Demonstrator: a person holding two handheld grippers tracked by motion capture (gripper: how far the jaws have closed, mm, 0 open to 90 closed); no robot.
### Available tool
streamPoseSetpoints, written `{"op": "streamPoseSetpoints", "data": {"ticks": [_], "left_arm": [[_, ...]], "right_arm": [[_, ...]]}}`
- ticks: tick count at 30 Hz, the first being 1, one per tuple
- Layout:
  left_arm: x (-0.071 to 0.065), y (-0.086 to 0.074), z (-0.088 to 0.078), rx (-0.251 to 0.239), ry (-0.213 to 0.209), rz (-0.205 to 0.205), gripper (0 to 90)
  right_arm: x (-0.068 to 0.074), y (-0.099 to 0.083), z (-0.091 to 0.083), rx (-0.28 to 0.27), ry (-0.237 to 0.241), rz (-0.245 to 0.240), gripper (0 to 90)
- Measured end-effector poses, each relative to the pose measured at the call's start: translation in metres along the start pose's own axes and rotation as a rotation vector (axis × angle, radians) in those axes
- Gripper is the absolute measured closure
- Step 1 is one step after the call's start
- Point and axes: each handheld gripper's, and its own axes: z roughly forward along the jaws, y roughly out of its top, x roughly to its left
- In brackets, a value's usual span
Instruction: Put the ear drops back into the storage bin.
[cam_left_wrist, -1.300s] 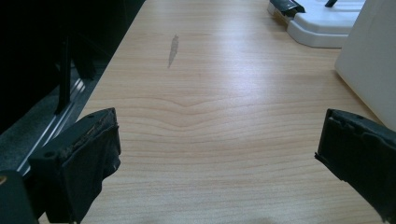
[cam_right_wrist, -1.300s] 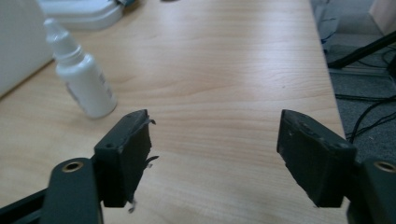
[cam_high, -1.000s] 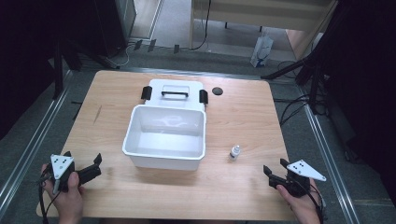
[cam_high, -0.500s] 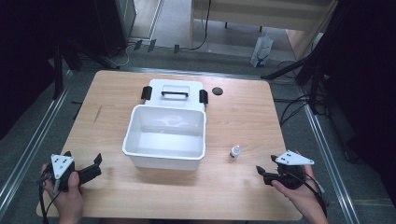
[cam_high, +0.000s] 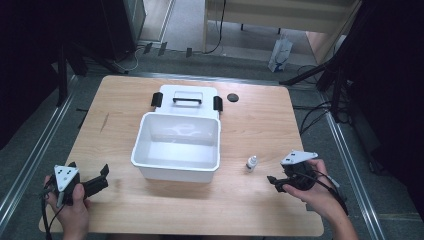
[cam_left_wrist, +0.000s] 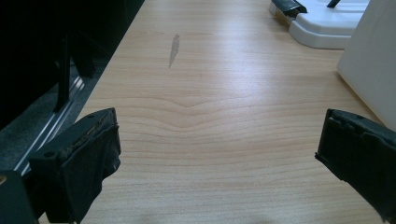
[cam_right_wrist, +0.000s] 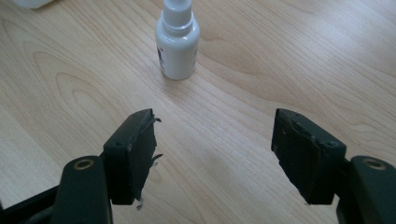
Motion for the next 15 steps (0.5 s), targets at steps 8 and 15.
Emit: {"op": "streamPoseSetpoints", "data": {"ticks": [8,15], "left_arm": [[0.0,0.0,0.0,0.003,0.002,0.001,0.2],[0.0,0.0,0.001,0.003,0.003,0.0,0.2]], "right_arm": [[-0.007,0.015,0.002,0.096,0.02,-0.025,32.1],[-0.003,0.031,0.008,0.174,0.03,-0.054,37.5]]}}
